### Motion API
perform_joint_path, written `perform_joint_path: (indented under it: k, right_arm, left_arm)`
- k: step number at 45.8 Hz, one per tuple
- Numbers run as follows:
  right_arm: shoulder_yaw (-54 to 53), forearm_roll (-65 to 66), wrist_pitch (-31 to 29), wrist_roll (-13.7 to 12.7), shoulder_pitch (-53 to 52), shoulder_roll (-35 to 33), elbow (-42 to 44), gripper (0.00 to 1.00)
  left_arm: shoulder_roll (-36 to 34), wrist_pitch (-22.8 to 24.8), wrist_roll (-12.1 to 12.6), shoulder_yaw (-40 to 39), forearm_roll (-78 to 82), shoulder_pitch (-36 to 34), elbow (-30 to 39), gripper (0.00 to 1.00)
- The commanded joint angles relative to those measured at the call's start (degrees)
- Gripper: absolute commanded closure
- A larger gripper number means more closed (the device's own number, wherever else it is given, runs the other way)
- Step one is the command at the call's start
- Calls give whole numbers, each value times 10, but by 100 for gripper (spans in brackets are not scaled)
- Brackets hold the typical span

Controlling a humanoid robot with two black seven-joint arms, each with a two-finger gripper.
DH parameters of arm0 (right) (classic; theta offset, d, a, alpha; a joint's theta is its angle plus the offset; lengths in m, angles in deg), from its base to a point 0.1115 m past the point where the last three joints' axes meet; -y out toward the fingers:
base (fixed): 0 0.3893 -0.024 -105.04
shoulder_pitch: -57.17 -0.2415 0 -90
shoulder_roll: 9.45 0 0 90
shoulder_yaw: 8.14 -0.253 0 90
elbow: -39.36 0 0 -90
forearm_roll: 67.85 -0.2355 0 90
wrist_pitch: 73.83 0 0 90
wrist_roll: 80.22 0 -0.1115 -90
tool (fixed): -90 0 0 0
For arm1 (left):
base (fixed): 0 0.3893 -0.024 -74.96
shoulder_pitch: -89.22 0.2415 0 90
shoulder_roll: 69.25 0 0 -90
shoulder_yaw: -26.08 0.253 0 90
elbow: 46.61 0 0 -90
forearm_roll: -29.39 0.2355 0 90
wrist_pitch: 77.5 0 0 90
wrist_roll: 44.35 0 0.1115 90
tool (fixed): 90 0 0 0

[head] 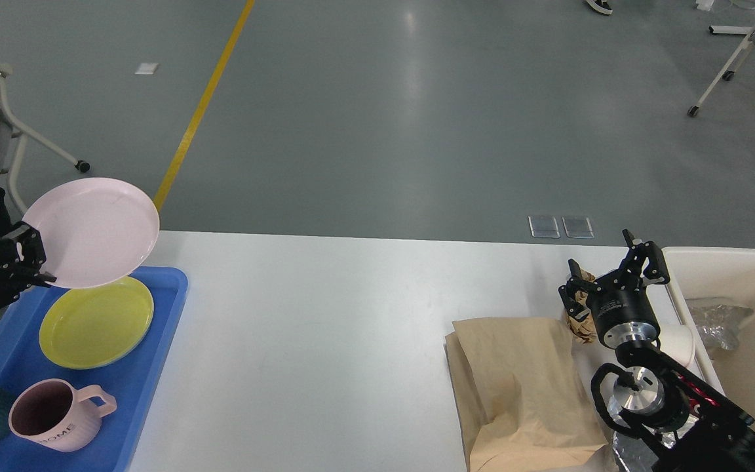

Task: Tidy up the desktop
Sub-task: 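Lift the pink plate and stack it on the yellow plate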

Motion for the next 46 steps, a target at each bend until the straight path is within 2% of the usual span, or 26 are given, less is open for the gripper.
perform_joint_path:
  k: [1,5,8,13,22,31,38,40,44,46]
  right_arm:
    - [0,0,0,0,0,0,0,0]
    - [0,0,0,0,0,0,0,0]
    - [0,0,0,0,0,0,0,0]
    - [0,0,0,0,0,0,0,0]
    - [0,0,0,0,0,0,0,0]
    - [0,0,0,0,0,0,0,0]
    - [0,0,0,0,0,0,0,0]
    - [0,0,0,0,0,0,0,0]
    - [0,0,0,0,0,0,0,0]
    - [0,0,0,0,0,0,0,0]
  left_arm:
    - [3,0,53,-128,4,148,-127,100]
    - [14,-3,82,-212,11,228,-177,100]
    - [26,-5,95,-253,26,258,-194,100]
    - [31,-8,96,-262,32,266,-204,100]
    - [44,-43,98,-262,33,278,-203,100]
    - [48,-44,96,-264,33,282,-201,97]
    - [54,-52,97,-264,33,283,-200,78]
    - [55,-58,97,-264,33,287,-200,64]
    - [54,-69,97,-267,34,290,-199,49]
    - [53,-72,96,-267,34,290,-200,34]
